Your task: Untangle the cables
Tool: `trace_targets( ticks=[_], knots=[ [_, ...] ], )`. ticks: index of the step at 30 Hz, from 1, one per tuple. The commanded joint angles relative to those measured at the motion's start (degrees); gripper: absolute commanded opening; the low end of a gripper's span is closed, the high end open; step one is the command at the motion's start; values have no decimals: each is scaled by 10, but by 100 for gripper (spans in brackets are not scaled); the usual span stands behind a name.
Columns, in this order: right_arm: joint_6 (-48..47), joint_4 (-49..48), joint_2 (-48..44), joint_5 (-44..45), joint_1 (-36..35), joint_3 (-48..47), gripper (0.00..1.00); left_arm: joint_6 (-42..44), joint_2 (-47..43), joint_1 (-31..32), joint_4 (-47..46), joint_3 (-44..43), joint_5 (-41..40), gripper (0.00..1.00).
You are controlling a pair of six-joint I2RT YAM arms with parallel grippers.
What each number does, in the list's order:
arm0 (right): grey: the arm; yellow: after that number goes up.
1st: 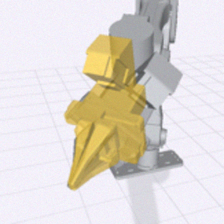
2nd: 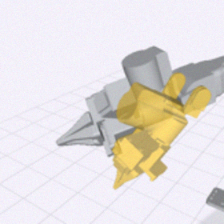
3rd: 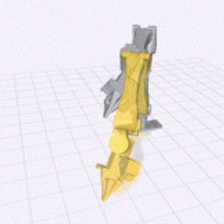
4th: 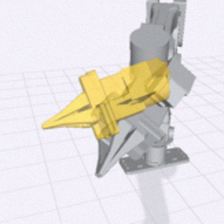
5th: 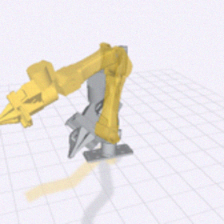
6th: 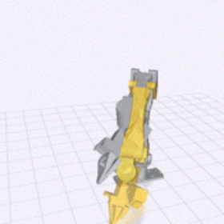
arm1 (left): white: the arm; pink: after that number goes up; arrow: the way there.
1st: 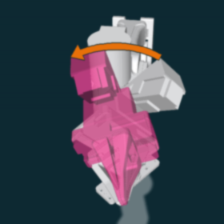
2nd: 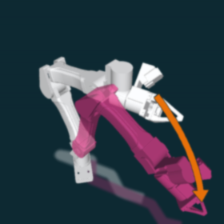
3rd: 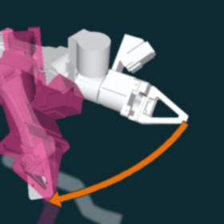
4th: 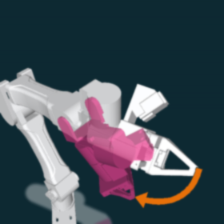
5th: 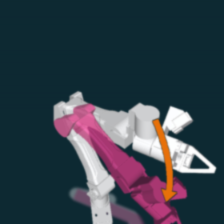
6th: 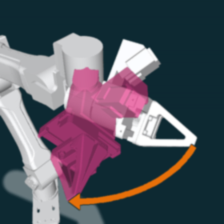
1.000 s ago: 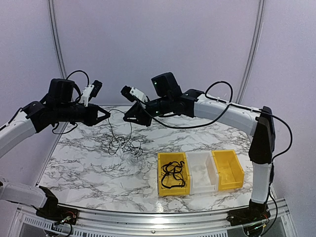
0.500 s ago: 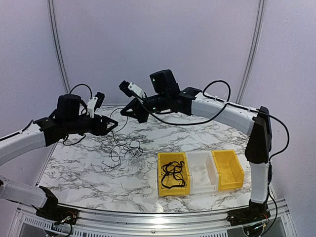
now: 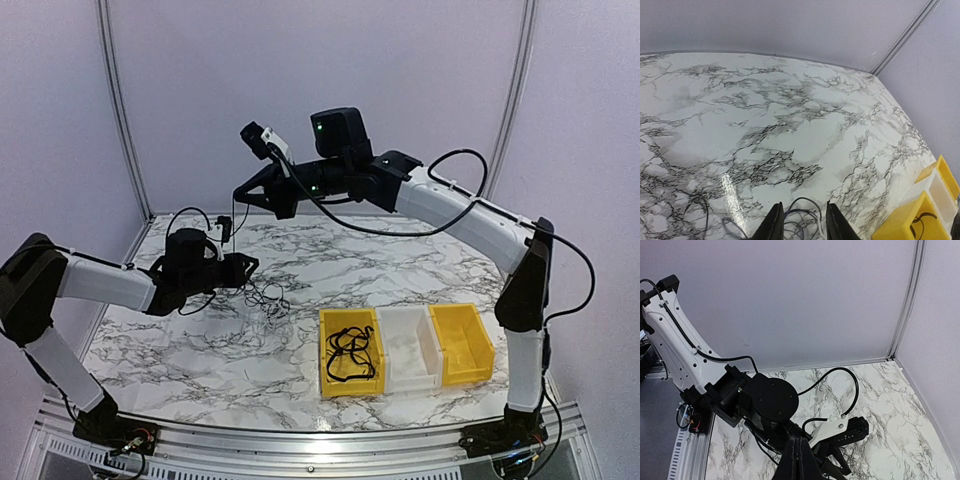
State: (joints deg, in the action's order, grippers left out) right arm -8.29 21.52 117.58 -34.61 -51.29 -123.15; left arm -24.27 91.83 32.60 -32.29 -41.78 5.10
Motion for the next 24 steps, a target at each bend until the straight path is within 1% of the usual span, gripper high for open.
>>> trace_targets(
  ticks=[1, 5, 6, 8, 9, 12, 15, 16, 18, 19, 21, 24],
  knots=[
    [34, -59, -52, -12, 0, -117, 0, -27, 54, 0, -39, 29, 9, 30],
    [8, -65, -96, 21, 1, -134, 0, -24, 77, 0, -44, 39, 11, 31],
    [-1, -62, -106, 29, 3, -136, 0, -21, 80, 0, -45, 40, 14, 33],
    [-26, -50, -122, 52, 8, -133, 0, -14, 76, 0, -48, 45, 16, 42],
    [-35, -45, -130, 63, 14, -123, 0, -14, 61, 1, -51, 50, 14, 45],
    [-31, -36, -149, 75, 49, -65, 0, -5, 1, 3, -77, 67, 5, 48],
    [-33, -36, -161, 114, 84, 15, 0, 13, -65, 5, -80, 71, -4, 53],
    [-34, -31, -160, 131, 93, 26, 0, 22, -85, 7, -79, 71, -6, 54],
    [-14, -32, -156, 126, 120, 30, 0, 37, -113, 8, -44, 61, -25, 54],
    [-4, -36, -151, 115, 143, 10, 0, 65, -127, 7, 49, 46, -72, 51],
    [-17, -36, -150, 116, 149, -14, 0, 84, -138, 6, 87, 52, -117, 46],
    [-22, -39, -152, 122, 157, -50, 0, 82, -154, -2, 107, 93, -163, 43]
  ],
)
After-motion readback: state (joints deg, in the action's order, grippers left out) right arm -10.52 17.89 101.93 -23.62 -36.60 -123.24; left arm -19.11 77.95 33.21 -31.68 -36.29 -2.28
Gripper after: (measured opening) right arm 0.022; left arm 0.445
